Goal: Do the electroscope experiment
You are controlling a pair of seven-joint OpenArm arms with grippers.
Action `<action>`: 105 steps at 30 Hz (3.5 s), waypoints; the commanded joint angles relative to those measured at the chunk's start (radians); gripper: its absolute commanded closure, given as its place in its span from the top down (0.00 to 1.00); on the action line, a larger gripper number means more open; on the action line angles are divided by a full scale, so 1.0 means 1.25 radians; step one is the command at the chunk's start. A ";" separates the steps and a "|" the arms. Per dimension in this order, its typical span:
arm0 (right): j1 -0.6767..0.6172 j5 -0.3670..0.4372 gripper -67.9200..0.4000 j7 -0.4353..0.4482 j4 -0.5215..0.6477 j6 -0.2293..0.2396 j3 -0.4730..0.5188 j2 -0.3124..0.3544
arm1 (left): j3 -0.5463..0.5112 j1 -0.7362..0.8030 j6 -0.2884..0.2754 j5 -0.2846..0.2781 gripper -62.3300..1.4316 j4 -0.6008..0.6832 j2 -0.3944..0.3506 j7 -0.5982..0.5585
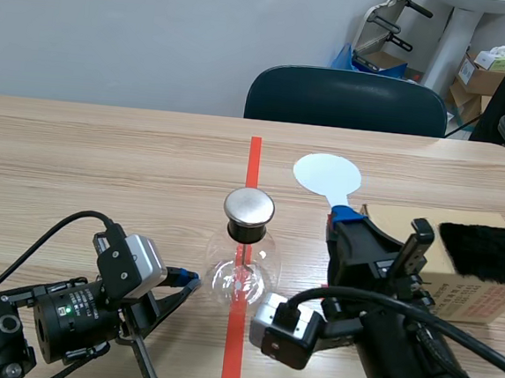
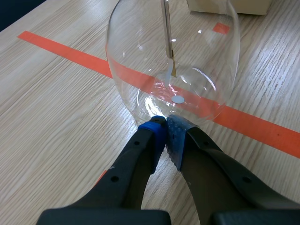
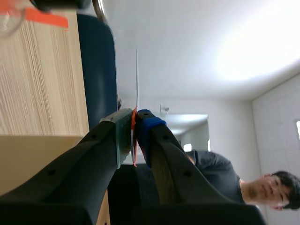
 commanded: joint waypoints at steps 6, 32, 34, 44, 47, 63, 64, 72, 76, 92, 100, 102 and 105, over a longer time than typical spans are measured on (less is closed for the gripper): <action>0.029 -0.004 0.03 0.095 0.016 -0.009 0.006 0.004 | -0.003 0.000 0.000 -0.005 0.08 0.014 0.004 -0.010; 0.029 -0.003 0.03 0.261 0.016 0.024 0.006 0.004 | -0.003 0.000 0.000 -0.005 0.08 0.014 0.005 -0.011; 0.029 -0.003 0.03 0.261 0.016 0.024 0.006 0.004 | -0.003 0.000 0.000 -0.005 0.08 0.014 0.005 -0.011; 0.029 -0.003 0.03 0.260 0.016 0.024 0.006 0.004 | -0.003 0.000 0.000 -0.005 0.08 0.014 0.005 -0.011; 0.029 -0.003 0.03 0.238 0.016 0.024 0.006 0.004 | -0.003 0.000 0.000 -0.005 0.08 0.014 0.005 -0.011; 0.027 -0.003 0.03 -0.080 0.016 0.022 0.006 0.004 | -0.003 0.000 0.000 -0.005 0.08 0.014 0.004 -0.011; 0.027 -0.003 0.03 -0.098 0.016 0.022 0.006 0.004 | -0.003 0.000 0.000 -0.005 0.08 0.014 0.004 -0.011; 0.027 -0.003 0.03 -0.219 0.016 0.022 0.006 0.004 | -0.003 0.000 0.000 -0.005 0.08 0.014 0.004 -0.011; 0.027 -0.004 0.03 -0.255 0.016 0.022 0.006 0.004 | -0.003 0.000 0.000 -0.005 0.08 0.014 0.004 -0.011; 0.027 -0.007 0.03 -0.124 0.016 0.023 0.006 0.004 | -0.003 0.000 0.000 -0.005 0.08 0.014 0.004 -0.010; 0.027 -0.009 0.03 0.049 0.016 0.023 0.006 0.004 | -0.003 0.000 0.000 -0.005 0.08 0.014 0.004 -0.010; 0.027 -0.009 0.03 0.088 0.016 0.023 0.006 0.004 | -0.003 0.000 0.000 -0.005 0.08 0.014 0.004 -0.011; 0.027 -0.009 0.03 0.141 0.016 0.023 0.006 0.004 | -0.003 0.000 0.000 -0.005 0.08 0.014 0.004 -0.011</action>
